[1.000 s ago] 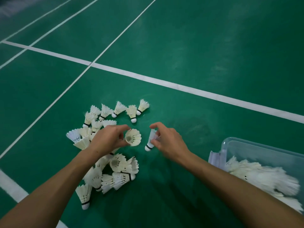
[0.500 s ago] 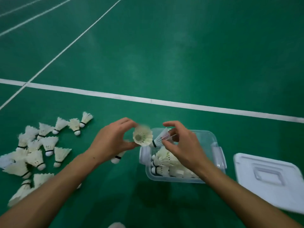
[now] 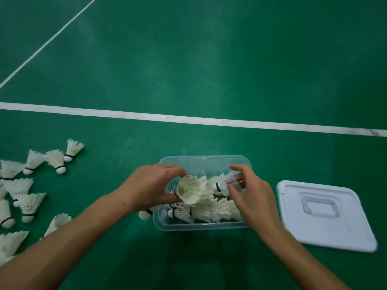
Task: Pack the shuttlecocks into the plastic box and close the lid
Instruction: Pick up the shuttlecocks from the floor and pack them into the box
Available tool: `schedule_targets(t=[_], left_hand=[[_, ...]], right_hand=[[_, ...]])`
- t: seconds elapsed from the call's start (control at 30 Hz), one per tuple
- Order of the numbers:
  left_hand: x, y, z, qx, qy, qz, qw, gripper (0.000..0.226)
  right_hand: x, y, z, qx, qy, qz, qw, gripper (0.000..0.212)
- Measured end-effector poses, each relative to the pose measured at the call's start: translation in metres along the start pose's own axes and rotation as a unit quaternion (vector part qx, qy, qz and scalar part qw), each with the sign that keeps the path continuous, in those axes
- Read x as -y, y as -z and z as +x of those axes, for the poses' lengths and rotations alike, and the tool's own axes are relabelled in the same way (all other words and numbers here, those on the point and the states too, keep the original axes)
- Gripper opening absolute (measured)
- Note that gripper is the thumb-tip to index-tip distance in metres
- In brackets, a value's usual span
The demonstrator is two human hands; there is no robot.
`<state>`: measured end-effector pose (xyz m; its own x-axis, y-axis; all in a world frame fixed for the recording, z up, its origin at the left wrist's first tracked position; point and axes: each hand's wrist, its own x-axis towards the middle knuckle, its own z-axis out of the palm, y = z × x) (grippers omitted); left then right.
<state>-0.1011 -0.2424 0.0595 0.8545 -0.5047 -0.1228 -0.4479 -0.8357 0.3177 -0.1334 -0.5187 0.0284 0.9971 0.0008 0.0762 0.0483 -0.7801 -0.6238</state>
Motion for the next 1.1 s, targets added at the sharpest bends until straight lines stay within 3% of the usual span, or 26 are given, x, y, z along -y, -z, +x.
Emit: schedule_targets(t=[0.1,0.37,0.57,0.7,0.8,0.93,1.1], left_hand=[[-0.003,-0.002,0.007,0.000,0.008,0.014,1.000,0.046],[-0.007,-0.009,0.012,-0.013,0.022,0.046,0.999,0.046],[-0.013,-0.012,0.016,-0.025,0.022,0.044,0.998,0.053],[-0.017,-0.008,0.020,-0.052,0.025,0.042,0.997,0.058],[-0.024,-0.005,0.028,-0.068,0.024,0.037,0.997,0.059],[-0.036,-0.002,0.034,-0.085,0.018,0.023,0.996,0.055],[-0.044,-0.004,0.036,-0.086,0.028,-0.013,0.996,0.059]], right_hand=[[-0.002,-0.012,-0.001,0.011,-0.004,-0.014,1.000,0.043],[-0.007,-0.048,0.007,0.141,-0.083,0.081,0.983,0.048],[-0.012,-0.034,0.018,0.216,-0.103,0.114,0.964,0.057],[-0.004,0.000,0.017,0.147,-0.095,0.130,0.976,0.045],[0.015,0.014,0.013,0.094,-0.070,0.221,0.968,0.032],[0.035,0.012,0.007,0.107,-0.024,0.240,0.965,0.042],[0.023,0.011,0.004,0.046,-0.018,0.232,0.971,0.042]])
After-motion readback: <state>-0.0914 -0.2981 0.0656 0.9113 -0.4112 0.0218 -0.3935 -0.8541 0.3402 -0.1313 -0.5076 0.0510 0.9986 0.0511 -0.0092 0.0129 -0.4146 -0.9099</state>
